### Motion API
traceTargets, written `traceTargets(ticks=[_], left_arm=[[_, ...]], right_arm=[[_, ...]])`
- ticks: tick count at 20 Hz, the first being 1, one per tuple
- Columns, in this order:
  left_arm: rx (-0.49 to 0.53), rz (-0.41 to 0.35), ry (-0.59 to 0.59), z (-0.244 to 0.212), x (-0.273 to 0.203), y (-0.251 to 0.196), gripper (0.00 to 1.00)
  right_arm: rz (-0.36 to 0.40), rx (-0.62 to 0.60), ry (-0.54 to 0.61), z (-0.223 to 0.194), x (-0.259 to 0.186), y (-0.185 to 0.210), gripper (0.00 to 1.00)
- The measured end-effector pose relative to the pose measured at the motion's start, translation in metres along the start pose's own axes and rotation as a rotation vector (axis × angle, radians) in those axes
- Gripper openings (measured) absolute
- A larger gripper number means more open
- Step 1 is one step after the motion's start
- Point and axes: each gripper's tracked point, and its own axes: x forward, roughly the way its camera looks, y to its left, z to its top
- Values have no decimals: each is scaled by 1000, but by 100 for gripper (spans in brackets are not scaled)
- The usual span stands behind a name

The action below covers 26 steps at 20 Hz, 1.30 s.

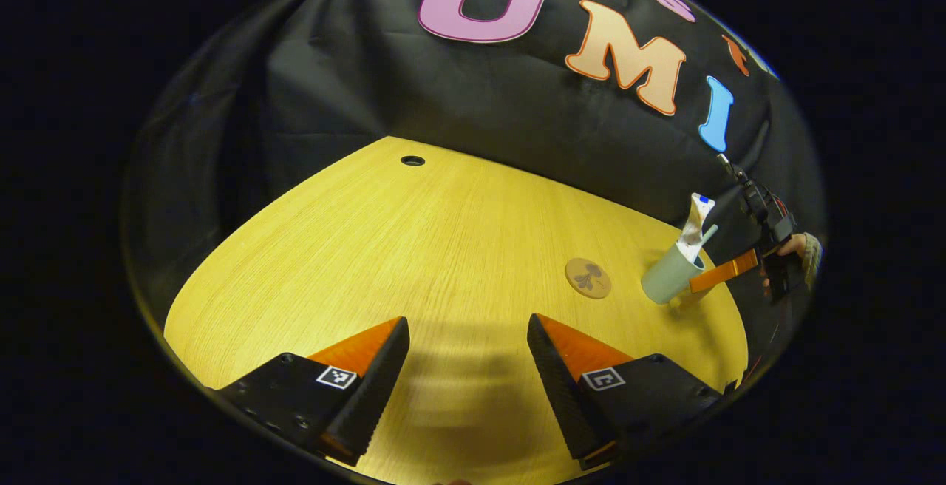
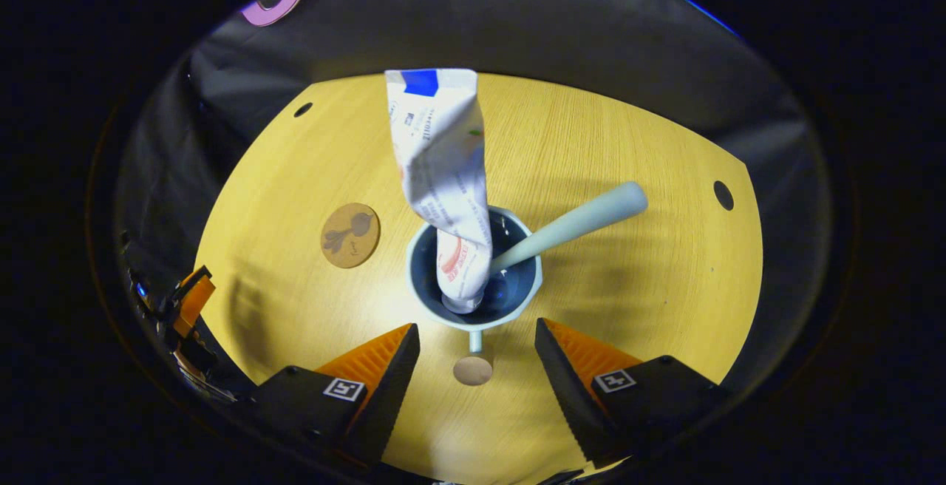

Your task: Put the toothbrush and toothpaste on the desktop into the cup, then pick up the cup and place it on the coaster on the desktop.

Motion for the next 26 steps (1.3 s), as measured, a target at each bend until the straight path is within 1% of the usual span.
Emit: traceTargets(ticks=[3, 4, 5, 6, 7, 8, 9, 12, 13, 17, 21, 24, 26], left_arm=[[-9, -1, 6, -1, -2, 5, 94], [-14, -1, 10, -2, -2, 6, 94], [-19, -5, 14, -2, -1, 7, 94], [-23, -9, 19, -3, -1, 6, 94], [-26, -13, 23, -4, -1, 6, 94], [-29, -16, 26, -3, 0, 6, 94], [-31, -21, 28, -1, 1, 5, 94], [-23, -32, 36, -6, 4, 4, 94], [-18, -37, 38, -5, 5, 3, 94], [-5, -55, 49, -5, 8, -1, 94], [-8, -67, 52, -3, 8, -5, 94], [-12, -74, 60, -4, 8, -8, 94], [-16, -77, 58, -4, 8, -10, 94]], right_arm=[[-24, 4, 34, 0, 10, -3, 85], [-27, 12, 42, 0, 12, -3, 80], [-28, 21, 46, 1, 14, -2, 78], [-25, 28, 55, 2, 15, -1, 68], [-27, 26, 60, 3, 16, -2, 64], [-31, 24, 67, -1, 18, -2, 64], [-37, 21, 79, -4, 19, -2, 60], [-46, 36, 96, -6, 19, -2, 29], [-46, 37, 93, -5, 16, -2, 30], [-50, 39, 94, -5, 18, -2, 25], [-45, 29, 91, -5, 18, -1, 23], [-57, 21, 85, -5, 18, 1, 24], [-71, 19, 74, -3, 16, 2, 22]])
